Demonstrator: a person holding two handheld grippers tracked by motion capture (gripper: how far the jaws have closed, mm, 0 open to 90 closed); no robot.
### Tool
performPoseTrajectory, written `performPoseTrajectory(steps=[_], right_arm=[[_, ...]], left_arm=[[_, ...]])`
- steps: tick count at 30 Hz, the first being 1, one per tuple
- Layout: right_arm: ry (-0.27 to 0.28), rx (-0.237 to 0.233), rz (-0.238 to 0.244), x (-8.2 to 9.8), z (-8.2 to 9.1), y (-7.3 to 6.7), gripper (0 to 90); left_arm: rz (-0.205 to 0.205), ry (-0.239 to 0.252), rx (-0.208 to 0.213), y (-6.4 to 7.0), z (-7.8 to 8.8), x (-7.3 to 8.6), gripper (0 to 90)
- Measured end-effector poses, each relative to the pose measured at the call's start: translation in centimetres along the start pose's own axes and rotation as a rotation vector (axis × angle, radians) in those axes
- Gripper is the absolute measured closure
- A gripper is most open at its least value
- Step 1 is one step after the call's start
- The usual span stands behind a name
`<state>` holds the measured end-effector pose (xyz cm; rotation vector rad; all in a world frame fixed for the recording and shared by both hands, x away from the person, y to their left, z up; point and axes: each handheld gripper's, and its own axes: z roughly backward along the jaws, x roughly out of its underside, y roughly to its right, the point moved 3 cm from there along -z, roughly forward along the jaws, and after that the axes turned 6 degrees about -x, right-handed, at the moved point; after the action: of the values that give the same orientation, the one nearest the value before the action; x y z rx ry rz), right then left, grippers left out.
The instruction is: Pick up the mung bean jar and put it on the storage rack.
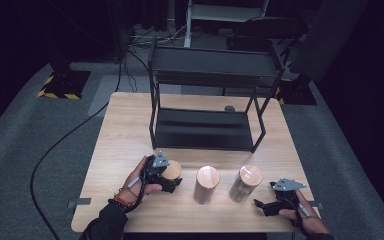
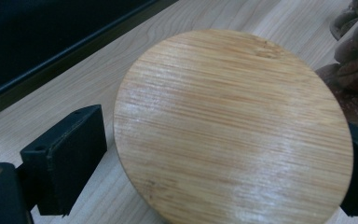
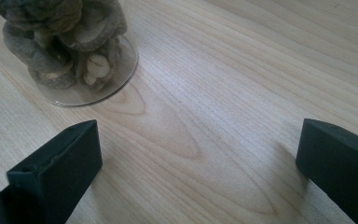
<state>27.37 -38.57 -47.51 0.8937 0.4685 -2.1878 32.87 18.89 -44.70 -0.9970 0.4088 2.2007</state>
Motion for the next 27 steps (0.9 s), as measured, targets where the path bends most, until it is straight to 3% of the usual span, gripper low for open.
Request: performPoseTrajectory(steps=[11,20,27], right_arm=[[0.0,0.0,0.0,0.0,0.0,0.0,0.0],[0.0,0.0,0.0,0.0,0.0,0.0,0.0],[0.0,0.0,0.0,0.0,0.0,0.0,0.0]], left_arm=[[-0.01,0.007,0.005,-0.08,-0.22,-0.29,10.4],[-0.007,0.01,0.061,-0.65,-0.52,-0.53,19.5],[-0.023,-0.001,0.053,-0.53,-0.43,-0.83,21.2]])
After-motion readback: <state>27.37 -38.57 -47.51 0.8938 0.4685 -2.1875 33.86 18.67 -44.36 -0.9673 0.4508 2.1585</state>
